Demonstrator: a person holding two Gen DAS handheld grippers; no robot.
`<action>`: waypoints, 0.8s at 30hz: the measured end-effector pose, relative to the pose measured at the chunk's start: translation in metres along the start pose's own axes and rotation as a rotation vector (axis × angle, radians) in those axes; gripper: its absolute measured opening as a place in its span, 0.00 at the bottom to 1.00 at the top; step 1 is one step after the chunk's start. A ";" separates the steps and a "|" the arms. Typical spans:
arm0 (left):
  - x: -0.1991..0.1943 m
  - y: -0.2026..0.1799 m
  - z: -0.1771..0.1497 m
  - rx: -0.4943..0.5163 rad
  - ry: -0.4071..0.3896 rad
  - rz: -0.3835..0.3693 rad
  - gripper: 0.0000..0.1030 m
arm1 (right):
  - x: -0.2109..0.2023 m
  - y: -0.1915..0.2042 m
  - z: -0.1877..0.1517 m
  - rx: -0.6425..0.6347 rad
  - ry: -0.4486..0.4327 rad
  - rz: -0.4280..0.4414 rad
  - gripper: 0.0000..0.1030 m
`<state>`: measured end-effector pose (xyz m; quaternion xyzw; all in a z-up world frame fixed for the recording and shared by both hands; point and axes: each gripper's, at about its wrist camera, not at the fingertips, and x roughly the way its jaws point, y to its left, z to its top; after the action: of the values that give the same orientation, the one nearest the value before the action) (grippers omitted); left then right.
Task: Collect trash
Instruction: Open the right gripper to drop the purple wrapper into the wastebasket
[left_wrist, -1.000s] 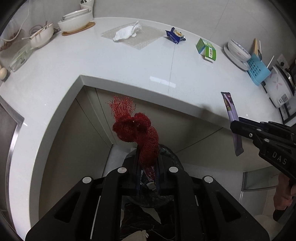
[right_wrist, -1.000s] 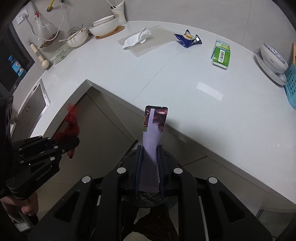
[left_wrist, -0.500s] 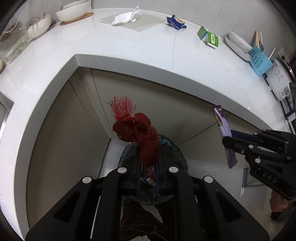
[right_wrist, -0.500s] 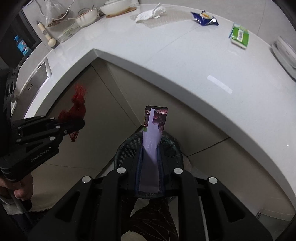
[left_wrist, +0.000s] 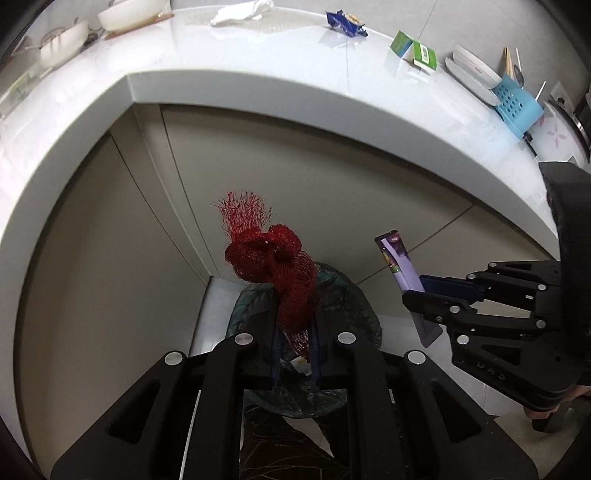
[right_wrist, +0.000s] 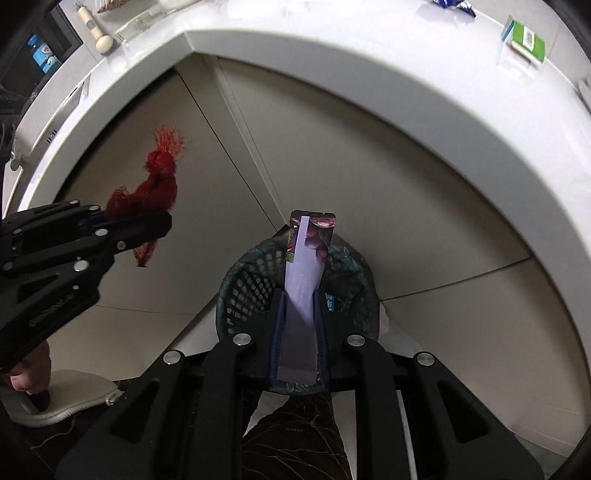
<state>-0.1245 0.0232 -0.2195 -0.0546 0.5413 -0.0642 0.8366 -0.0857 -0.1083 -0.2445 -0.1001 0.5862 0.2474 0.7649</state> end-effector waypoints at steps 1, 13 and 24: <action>0.001 0.001 -0.001 -0.001 0.003 0.001 0.11 | 0.004 0.000 -0.001 -0.001 0.005 -0.001 0.15; 0.011 0.000 -0.008 0.007 0.039 0.001 0.11 | 0.010 -0.006 0.000 0.020 -0.025 -0.022 0.56; 0.032 -0.020 -0.006 0.058 0.077 -0.032 0.11 | -0.024 -0.040 -0.015 0.114 -0.139 -0.045 0.87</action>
<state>-0.1183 -0.0015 -0.2477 -0.0367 0.5699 -0.0954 0.8154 -0.0832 -0.1550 -0.2319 -0.0521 0.5426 0.2028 0.8135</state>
